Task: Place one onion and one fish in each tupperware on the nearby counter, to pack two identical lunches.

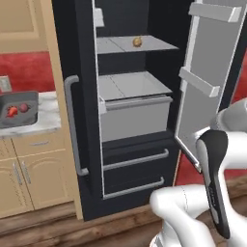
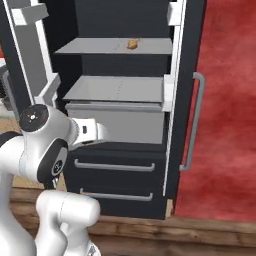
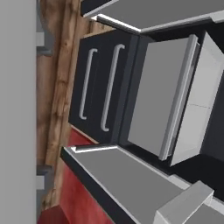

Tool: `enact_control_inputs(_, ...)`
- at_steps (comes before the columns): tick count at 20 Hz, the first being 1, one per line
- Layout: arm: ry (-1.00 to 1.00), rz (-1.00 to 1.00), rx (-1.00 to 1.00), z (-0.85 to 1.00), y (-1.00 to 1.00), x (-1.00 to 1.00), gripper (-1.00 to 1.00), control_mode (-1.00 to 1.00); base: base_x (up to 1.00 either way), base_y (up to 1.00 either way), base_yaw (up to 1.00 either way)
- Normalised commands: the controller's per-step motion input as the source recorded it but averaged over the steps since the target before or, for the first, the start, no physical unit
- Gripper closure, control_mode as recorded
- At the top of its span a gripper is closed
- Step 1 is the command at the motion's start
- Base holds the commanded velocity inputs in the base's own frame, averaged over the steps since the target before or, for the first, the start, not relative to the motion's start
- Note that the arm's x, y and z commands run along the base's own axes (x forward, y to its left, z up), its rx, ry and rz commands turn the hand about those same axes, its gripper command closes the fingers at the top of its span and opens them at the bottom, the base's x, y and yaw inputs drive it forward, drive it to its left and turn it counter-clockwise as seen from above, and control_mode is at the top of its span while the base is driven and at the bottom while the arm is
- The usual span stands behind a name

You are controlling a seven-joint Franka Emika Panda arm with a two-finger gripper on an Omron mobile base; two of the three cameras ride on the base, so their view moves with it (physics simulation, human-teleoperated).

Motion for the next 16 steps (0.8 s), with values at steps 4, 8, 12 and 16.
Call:
enact_control_inputs(4,0.00,0.00,0.00,0.00,0.00,0.00,-1.00,1.00,0.74,0.08,0.00)
enact_control_inputs(8,0.00,0.00,0.00,0.00,0.00,0.00,-1.00,1.00,0.65,-0.04,0.00)
enact_control_inputs(12,0.00,0.00,0.00,0.00,0.00,0.00,-1.00,1.00,0.51,-0.33,0.00)
enact_control_inputs(16,0.00,0.00,0.00,0.00,0.00,0.00,-1.00,1.00,0.63,-0.24,0.00)
